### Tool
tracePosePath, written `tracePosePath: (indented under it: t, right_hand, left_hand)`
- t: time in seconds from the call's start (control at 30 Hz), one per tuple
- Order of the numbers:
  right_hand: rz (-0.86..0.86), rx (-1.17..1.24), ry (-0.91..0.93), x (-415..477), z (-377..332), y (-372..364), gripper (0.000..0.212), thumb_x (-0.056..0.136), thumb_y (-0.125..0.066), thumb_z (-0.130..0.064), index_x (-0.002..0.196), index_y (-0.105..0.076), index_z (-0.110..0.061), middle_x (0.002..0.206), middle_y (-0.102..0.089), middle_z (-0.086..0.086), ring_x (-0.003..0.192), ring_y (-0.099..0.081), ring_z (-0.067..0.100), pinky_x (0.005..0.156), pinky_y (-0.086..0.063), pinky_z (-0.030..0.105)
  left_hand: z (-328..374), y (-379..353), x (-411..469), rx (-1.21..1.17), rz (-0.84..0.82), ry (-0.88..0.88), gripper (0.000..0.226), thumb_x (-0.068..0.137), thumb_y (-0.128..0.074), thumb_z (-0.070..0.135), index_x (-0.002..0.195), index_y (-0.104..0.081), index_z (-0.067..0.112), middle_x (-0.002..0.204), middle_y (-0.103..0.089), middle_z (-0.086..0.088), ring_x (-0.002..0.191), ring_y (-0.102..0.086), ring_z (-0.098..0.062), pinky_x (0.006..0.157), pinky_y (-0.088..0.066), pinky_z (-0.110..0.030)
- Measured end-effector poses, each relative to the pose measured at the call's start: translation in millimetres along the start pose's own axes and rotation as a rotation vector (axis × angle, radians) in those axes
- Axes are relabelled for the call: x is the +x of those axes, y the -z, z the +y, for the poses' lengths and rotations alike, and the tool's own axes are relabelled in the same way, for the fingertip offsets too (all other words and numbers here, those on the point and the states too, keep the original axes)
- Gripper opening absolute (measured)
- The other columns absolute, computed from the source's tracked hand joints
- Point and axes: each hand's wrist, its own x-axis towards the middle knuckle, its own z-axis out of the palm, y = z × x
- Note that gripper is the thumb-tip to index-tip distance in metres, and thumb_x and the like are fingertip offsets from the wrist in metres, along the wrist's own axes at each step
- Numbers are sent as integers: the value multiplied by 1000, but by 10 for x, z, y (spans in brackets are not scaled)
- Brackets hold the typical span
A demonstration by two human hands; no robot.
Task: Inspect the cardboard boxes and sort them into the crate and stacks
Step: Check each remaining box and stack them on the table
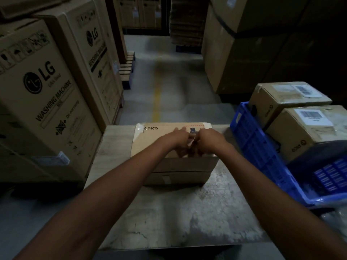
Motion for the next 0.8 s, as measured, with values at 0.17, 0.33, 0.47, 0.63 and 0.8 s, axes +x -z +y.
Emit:
tracePosePath:
  t: [0.17,0.33,0.47,0.63,0.8]
  right_hand:
    - [103,5,53,-105,-61,-139,21,92,-67,-20,112,-72,-23,109,-69,3,91,-64,20,80,-59,39]
    - [62,17,82,-28,-20,-99,34,92,-65,-14,123,-69,-26,114,-68,0,92,-64,17,80,-59,36]
    - [166,242,-28,135,61,-146,43,85,-74,-31,127,-65,-31,128,-63,1,105,-63,23,86,-59,46]
    - [296,782,-222,191,172,-385,44,91,-71,-36,128,-51,-23,124,-63,-1,105,-66,21,83,-58,39]
    - [341,988,-234,148,184,-399,62,92,-67,-46,144,-41,-24,134,-62,7,112,-63,24,92,-54,47]
  left_hand:
    - [-258,-16,-152,9,32,80,75,93,-65,43,156,-24,35,165,-10,-15,144,-25,-41,116,-29,-50]
    - [-481,-69,-182,-56,52,104,83,90,-65,51,157,-17,38,167,-2,-10,150,-7,-40,118,-21,-61]
    - [-731,-9,-198,-131,244,267,85,91,-61,56,158,-15,30,167,1,-10,152,3,-41,117,-11,-67]
    - [-1239,-145,-163,-670,476,562,84,90,-64,50,154,-23,16,159,-26,-17,143,-29,-41,115,-30,-55]
    - [-1233,-262,-228,-1201,586,495,84,85,-66,49,154,-32,18,154,-40,-10,133,-46,-33,110,-41,-44]
